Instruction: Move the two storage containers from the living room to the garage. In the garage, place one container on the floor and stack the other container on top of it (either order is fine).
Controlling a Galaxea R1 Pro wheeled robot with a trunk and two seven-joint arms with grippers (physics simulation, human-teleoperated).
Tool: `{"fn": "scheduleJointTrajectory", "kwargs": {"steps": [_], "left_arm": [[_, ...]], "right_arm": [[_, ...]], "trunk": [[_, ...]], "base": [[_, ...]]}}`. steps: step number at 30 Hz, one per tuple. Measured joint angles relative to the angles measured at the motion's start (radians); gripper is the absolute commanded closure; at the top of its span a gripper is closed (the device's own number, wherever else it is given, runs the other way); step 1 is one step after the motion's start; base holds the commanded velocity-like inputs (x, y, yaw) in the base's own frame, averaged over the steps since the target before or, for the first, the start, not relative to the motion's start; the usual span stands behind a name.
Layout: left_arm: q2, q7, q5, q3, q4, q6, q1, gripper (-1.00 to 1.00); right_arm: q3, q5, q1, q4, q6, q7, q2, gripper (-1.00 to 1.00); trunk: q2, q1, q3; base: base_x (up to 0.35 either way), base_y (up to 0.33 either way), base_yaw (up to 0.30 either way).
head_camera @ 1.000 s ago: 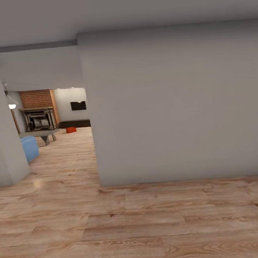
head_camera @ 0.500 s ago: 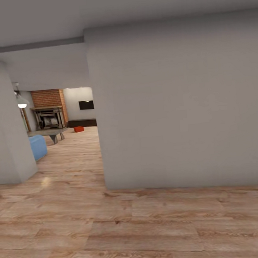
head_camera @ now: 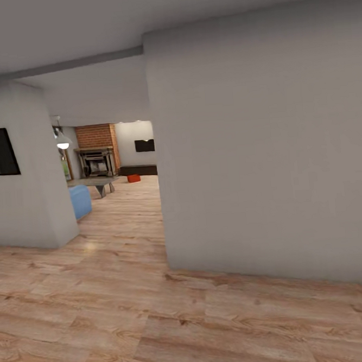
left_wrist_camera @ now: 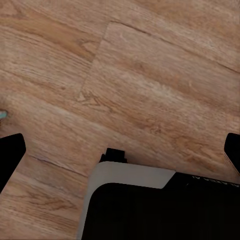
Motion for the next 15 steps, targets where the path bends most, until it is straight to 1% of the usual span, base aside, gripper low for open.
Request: {"fn": "scheduleJointTrajectory", "kwargs": {"steps": [15], "left_arm": [[0.0, 0.0, 0.0, 0.0, 0.0, 0.0, 0.0, -1.0]], "right_arm": [[0.0, 0.0, 0.0, 0.0, 0.0, 0.0, 0.0, -1.0]], "trunk": [[0.0, 0.0, 0.0]], "base": [[0.324, 0.0, 0.269]]}}
